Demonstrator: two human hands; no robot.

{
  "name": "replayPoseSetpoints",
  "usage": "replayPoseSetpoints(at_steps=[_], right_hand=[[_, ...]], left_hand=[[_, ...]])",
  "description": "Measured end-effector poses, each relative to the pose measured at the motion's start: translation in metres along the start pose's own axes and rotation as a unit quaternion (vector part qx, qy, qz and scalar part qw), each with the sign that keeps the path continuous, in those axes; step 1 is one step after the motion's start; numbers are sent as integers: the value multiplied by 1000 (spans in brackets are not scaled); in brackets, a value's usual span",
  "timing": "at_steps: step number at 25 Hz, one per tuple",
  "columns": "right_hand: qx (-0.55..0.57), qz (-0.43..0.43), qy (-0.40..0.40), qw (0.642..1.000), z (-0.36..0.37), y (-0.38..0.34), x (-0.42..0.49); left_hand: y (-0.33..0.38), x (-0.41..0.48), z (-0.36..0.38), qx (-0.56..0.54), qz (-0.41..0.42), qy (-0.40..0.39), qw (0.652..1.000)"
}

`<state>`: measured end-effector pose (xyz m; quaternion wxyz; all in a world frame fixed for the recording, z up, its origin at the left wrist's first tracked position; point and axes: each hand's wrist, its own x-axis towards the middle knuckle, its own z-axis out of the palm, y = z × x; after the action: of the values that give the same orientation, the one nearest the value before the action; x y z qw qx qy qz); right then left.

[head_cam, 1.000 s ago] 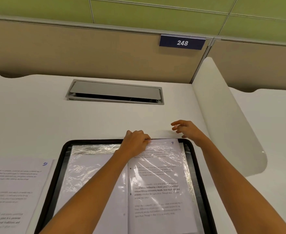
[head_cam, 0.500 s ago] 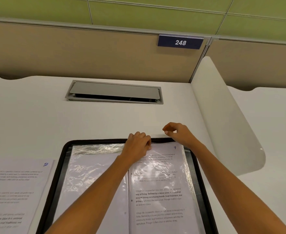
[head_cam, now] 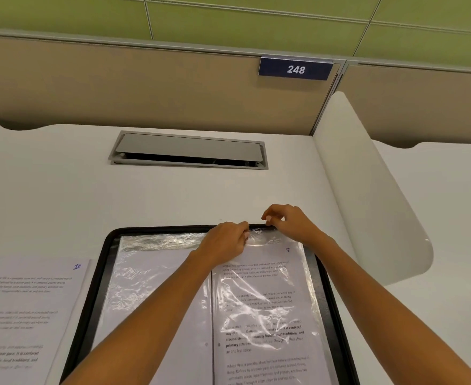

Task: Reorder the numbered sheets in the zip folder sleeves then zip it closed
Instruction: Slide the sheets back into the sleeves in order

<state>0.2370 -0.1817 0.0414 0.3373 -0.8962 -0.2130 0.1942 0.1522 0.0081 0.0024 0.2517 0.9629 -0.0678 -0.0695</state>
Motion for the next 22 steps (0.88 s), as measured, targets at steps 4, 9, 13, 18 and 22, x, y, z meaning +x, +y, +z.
replayPoseSetpoints(at_steps=[4,9,13,18,22], right_hand=[[0,17,-17,1000,1,3,-5],[18,35,-7,999,2,7,-7],[23,45,55,997,-2,17,-4],[-75,65,91,991,21,29,-10],[-211,111,188,953,45,35,-27]], left_hand=[[1,4,1,-56,-29,-32,998],[1,8,-4,-91,-46,-18,995],[-6,1,-1,-8,-41,93,995],[-19,-16,12,40,-99,130,986],[-25,-22,14,47,-112,168,978]])
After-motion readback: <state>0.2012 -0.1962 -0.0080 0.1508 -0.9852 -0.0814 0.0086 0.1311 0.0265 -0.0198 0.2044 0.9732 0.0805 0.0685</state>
